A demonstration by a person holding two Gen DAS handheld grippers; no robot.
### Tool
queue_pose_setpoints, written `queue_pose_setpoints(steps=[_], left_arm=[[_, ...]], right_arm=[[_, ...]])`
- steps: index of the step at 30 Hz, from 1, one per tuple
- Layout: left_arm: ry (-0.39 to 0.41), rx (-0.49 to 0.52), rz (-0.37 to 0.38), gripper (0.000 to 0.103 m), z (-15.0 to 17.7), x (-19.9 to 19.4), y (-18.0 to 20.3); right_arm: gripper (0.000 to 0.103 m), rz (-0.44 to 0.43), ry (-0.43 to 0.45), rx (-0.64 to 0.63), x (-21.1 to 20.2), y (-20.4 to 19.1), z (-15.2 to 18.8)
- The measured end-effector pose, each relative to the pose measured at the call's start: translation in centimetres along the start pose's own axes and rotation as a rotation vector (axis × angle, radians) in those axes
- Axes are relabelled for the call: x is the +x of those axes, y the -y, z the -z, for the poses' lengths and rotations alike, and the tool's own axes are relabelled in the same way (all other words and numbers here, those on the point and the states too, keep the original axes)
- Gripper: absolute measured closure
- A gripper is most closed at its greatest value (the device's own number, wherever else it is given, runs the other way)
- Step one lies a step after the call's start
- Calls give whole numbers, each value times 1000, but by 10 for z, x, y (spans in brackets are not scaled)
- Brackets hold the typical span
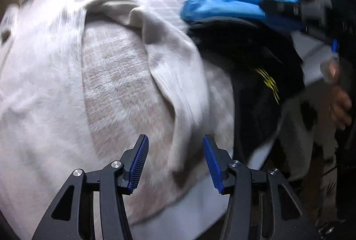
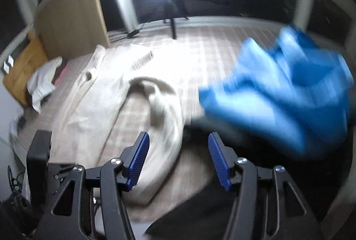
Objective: Fold clothes
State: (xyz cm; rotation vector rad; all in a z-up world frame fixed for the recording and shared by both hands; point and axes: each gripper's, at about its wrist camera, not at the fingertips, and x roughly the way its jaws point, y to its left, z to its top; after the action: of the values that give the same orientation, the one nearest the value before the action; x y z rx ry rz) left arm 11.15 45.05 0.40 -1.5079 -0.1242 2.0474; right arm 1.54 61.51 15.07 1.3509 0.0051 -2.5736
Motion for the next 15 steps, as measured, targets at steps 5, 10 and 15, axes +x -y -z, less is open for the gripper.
queue_pose_setpoints(steps=[5,10,15], left_arm=[[3,-63,59,98,1,11,4],[54,-159,255,96,16,-31,34],[3,-59,104,55,41,-44,57]], right_arm=[[48,-24,-64,-184,71,-12,-70],[48,-12,-161,-318,163,-31,-116],[48,-154,-288,-313,222,-38,-129]])
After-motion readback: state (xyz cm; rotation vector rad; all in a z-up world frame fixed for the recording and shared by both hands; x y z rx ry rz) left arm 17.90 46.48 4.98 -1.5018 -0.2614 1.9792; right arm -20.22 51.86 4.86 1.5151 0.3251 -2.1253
